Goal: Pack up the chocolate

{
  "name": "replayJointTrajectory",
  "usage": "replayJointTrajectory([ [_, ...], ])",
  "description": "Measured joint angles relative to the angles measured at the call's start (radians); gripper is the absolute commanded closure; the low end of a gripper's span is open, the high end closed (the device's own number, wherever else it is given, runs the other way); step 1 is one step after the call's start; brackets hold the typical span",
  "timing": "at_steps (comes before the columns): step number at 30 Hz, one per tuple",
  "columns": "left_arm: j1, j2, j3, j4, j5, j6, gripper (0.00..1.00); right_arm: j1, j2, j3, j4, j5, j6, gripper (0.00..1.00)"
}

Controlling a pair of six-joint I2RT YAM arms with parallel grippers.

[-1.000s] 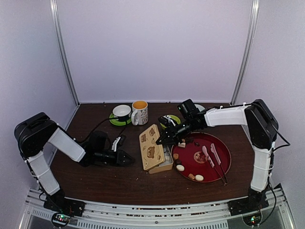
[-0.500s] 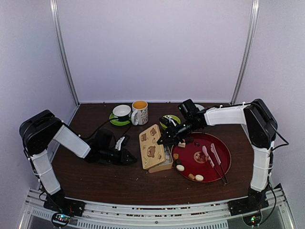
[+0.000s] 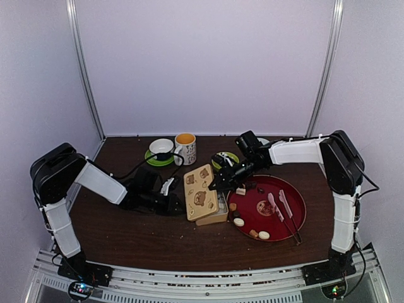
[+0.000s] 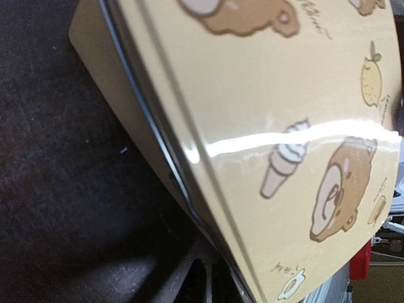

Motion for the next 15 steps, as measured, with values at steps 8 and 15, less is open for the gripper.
replayJointTrajectory([
  [8, -0.003, 0.000, 0.024, -0.018, 0.004, 0.007, 0.93, -0.009, 0.000, 0.003, -0.005, 0.089, -0.014, 0.76],
  [15, -0.003, 0.000, 0.058, -0.043, 0.003, 0.014, 0.92, -0.013, -0.007, 0.014, -0.067, 0.208, -0.050, 0.68],
])
